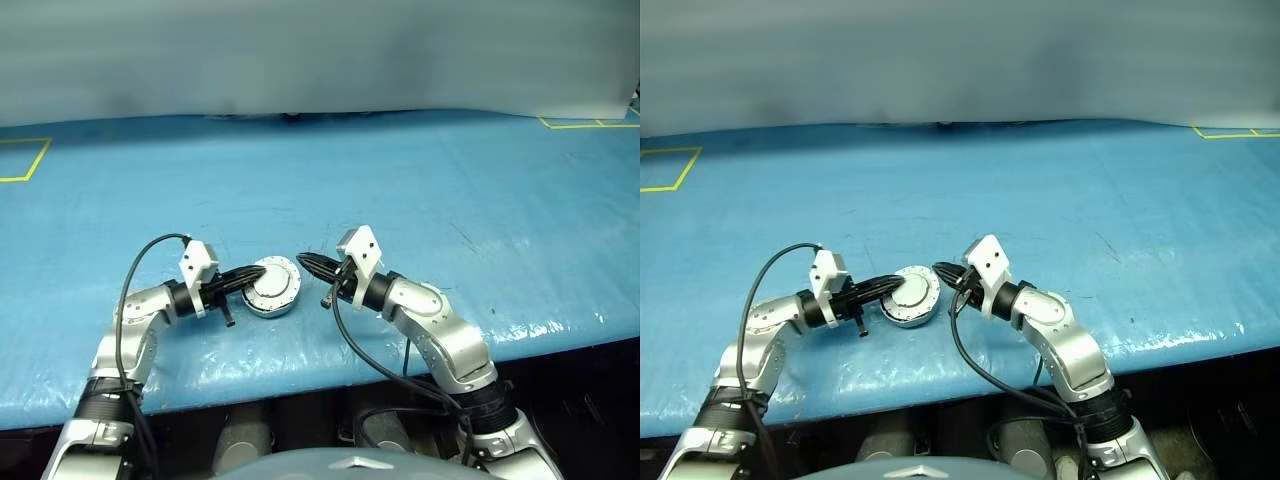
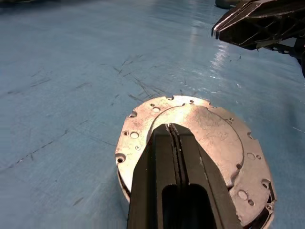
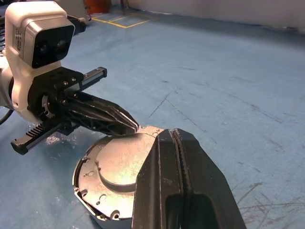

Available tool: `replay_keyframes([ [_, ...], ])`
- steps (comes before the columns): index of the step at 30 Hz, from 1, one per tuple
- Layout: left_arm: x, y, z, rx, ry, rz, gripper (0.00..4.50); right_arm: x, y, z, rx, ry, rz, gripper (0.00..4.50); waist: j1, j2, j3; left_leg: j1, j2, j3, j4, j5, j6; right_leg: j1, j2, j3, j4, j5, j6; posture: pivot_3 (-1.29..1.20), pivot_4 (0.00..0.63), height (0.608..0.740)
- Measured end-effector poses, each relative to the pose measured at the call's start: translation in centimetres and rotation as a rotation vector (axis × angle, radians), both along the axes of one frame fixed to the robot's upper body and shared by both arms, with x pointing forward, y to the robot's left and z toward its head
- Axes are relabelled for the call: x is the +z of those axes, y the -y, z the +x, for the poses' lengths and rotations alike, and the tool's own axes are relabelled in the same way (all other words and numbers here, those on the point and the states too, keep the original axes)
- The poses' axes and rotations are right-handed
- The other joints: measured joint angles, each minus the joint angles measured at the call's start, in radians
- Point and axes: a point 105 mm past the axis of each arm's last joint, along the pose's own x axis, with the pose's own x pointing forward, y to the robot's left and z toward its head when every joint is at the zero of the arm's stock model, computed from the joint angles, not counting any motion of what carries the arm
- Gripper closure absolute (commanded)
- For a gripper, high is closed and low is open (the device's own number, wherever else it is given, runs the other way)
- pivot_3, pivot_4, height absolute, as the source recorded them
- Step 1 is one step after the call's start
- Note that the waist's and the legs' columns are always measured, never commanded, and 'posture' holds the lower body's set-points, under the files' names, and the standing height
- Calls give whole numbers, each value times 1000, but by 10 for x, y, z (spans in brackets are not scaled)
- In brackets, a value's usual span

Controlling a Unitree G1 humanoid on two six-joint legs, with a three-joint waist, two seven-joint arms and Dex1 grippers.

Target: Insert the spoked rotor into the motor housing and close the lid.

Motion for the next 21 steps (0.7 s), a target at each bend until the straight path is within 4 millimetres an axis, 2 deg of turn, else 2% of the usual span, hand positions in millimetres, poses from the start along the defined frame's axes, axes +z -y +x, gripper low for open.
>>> replay_keyframes([
  [3,14,-19,-4,88,98,-57,4491,-4,-5,-3,51,-19,0,4500,1,0,0,0,0,0,0,0,0,0,0,0,0,0,0,0,150,740],
  [6,19,-25,-17,105,138,-83,4491,-5,-9,-4,76,-16,1,4500,1,0,0,0,0,0,0,0,0,1,-1,0,-1,0,0,0,150,740],
  [8,14,-24,-27,95,129,-81,4500,-8,-13,-4,100,0,-22,4118,1,0,0,0,0,1,0,0,1,0,-1,0,-1,0,-1,0,150,740],
  [11,4,-22,-40,93,106,-73,4500,-15,-20,-3,133,36,-79,3335,1,0,0,1,0,0,0,0,0,-1,-1,-1,-1,-1,-2,0,150,740],
  [15,-12,-19,-53,86,75,-25,4500,-21,-26,1,159,97,-153,2028,1,1,0,1,0,0,0,0,0,-2,-1,-1,-1,-1,-2,0,150,740],
  [16,-16,-16,-57,81,65,-21,4500,-22,-28,1,163,111,-159,1532,1,1,0,1,0,0,0,-1,0,-2,-1,-1,-1,-1,-2,0,150,740],
  [21,-26,-9,-64,77,45,-7,4500,-25,-32,2,179,138,-184,10,1,1,0,1,0,0,0,-1,0,-2,-1,-1,-1,-1,-2,0,150,740],
])
